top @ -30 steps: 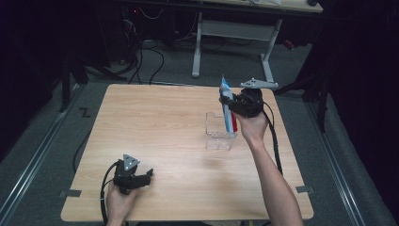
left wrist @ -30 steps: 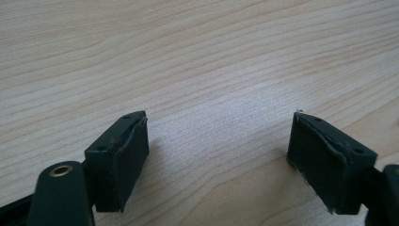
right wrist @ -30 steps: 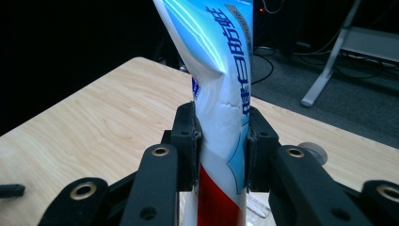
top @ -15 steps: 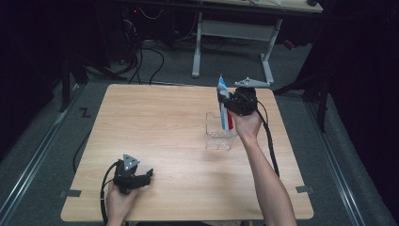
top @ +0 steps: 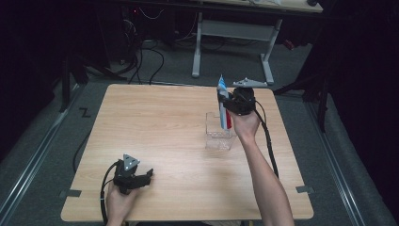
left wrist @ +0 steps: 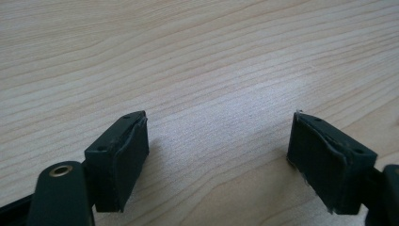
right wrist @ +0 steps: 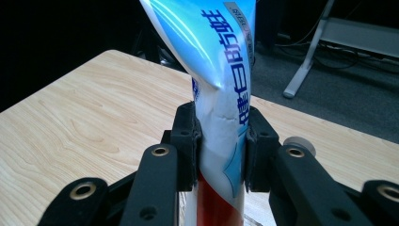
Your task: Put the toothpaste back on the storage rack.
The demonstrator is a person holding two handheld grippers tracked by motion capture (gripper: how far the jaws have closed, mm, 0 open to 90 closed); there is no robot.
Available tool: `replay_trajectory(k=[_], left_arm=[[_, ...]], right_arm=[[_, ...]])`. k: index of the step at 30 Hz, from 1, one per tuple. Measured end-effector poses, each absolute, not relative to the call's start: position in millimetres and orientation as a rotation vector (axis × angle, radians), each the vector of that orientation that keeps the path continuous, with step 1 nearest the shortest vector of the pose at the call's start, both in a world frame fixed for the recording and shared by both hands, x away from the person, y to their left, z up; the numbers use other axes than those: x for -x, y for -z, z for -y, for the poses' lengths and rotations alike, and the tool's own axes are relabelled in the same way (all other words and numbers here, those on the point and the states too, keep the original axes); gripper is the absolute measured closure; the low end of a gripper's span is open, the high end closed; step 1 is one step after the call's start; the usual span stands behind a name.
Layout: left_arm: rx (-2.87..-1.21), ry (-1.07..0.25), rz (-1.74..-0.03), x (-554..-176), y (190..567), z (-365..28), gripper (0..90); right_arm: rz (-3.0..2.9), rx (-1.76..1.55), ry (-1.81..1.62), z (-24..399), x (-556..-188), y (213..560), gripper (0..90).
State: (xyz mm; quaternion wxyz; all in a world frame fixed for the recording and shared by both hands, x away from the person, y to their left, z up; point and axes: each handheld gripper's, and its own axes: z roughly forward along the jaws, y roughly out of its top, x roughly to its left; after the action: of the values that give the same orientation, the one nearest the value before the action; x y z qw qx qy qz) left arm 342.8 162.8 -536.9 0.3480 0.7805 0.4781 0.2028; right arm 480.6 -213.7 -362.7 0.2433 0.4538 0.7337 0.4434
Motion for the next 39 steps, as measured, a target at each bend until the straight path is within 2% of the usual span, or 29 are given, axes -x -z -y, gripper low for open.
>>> replay_trajectory(k=[39], left_arm=[[-2.022, -0.526, -1.240, -342.8, 537.0, -162.7, 21.1]], right_arm=[[-2.038, -1.306, -1.170, 230.7, -472.7, 395.4, 71.0]])
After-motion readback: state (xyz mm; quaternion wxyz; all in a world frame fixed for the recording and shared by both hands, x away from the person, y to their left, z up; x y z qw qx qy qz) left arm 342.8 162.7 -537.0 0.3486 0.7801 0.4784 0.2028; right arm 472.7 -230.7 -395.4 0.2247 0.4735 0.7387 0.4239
